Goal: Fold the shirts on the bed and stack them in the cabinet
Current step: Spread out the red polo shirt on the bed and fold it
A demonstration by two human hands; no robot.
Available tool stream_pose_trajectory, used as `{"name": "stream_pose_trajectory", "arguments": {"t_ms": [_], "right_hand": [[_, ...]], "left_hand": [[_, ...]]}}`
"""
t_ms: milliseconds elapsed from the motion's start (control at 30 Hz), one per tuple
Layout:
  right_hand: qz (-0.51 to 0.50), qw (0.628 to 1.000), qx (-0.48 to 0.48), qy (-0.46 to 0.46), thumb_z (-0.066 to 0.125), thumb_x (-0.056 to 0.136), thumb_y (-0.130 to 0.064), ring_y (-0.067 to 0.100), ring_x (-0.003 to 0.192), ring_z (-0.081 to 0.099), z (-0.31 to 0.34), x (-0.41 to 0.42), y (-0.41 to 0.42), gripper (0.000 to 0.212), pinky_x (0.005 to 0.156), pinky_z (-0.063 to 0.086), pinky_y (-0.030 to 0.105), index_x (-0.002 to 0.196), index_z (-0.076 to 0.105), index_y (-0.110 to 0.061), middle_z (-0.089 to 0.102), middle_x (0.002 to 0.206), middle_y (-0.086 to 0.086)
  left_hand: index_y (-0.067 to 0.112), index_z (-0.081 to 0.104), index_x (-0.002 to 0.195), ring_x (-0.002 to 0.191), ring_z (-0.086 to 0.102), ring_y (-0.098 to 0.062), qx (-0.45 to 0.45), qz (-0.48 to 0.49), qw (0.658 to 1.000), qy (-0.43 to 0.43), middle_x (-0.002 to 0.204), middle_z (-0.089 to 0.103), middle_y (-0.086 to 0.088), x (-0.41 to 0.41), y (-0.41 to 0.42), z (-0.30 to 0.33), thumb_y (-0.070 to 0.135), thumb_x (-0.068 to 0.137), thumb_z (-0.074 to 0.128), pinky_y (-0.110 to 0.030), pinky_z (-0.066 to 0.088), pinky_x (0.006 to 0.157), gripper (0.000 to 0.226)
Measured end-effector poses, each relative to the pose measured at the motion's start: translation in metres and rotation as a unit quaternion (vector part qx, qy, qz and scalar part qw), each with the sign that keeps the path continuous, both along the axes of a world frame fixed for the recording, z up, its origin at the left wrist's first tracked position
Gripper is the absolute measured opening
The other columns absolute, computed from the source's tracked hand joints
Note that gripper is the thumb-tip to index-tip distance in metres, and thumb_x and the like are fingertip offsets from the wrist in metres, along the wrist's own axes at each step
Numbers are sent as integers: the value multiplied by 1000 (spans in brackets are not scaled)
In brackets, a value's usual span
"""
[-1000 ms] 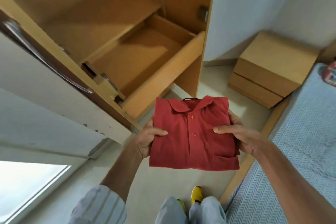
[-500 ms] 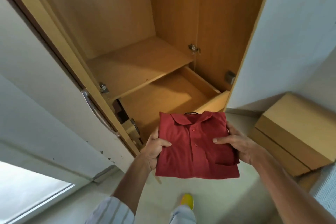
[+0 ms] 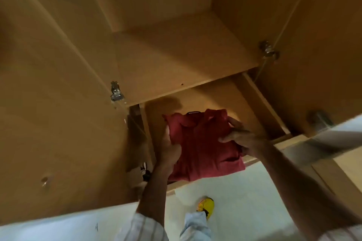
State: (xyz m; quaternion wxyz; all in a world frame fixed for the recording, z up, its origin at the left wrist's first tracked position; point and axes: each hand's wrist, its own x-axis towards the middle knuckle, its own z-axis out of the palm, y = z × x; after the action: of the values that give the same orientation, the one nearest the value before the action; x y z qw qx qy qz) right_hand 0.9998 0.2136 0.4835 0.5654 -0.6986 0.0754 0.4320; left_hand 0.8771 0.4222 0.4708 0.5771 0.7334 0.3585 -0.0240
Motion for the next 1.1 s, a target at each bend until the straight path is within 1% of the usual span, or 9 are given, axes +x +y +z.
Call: {"name": "stream_pose_trajectory", "arguments": {"t_ms": [133,267,400,467,533,667,800,900,1100], "right_hand": [[21,1000,22,3,83,67,8,27,109,67,-34,31,33,96,97,54,51,144,47,-36,71,119,4],[60,998,-14,5,79,70,12,22,99,70,-72,35,55,98,89,58,42,148,40,-33,74,109,4],[141,985,-96,-31,81,69,7,32,127,52,-106,21,50,104,102,49,48,153,31,-27,54,142,9],[150,981,-111,-46,84,70,3,32,133,45,-111,19,45,102,96,49,41,152,30,-23,45,149,7],[177,973,-137,-61,86,69,-1,30,126,49,-112,20,42,97,86,49,35,148,32,-16,48,145,8],[297,912,-265,-98,87,72,-17,31,116,57,-114,25,43,76,87,52,37,135,46,-9,58,128,10],[344,866,-342,-119,78,78,-34,34,99,66,-121,23,38,45,86,57,43,112,66,-7,68,103,14],[317,860,-377,-138,78,78,-38,36,104,66,-118,17,39,46,87,56,41,112,65,-10,69,108,14],[322,850,-386,-156,74,83,-44,34,103,66,-113,12,37,46,86,57,43,114,64,-13,68,110,12]], "left_hand": [[23,24,157,138,42,-23,62,52,997,-11,153,39,-3,18,16,-23,-13,82,50,-41,38,115,87],[26,8,160,125,53,-34,169,50,976,124,151,42,-12,17,22,-48,17,92,65,-36,47,98,90],[28,-4,160,95,65,-31,265,-32,944,195,126,58,-16,4,11,-64,19,92,63,-38,55,75,95],[26,11,158,104,64,-31,299,-79,921,235,133,52,-16,3,6,-64,17,95,58,-38,56,82,80],[12,34,147,113,61,-30,324,-101,892,299,136,51,-15,5,0,-61,18,99,55,-37,55,94,53],[11,68,119,128,39,-34,448,-211,807,322,138,41,-14,0,-10,-58,22,93,64,-40,37,110,28],[23,71,110,132,32,-34,481,-268,775,309,134,51,-8,-5,-3,-65,23,92,58,-42,28,105,22],[19,67,105,137,29,-32,494,-317,757,286,119,64,-5,-10,6,-66,19,95,45,-42,23,105,24],[16,70,98,130,38,-31,506,-343,740,282,103,72,-4,-11,8,-59,17,91,53,-42,25,105,19]]}}
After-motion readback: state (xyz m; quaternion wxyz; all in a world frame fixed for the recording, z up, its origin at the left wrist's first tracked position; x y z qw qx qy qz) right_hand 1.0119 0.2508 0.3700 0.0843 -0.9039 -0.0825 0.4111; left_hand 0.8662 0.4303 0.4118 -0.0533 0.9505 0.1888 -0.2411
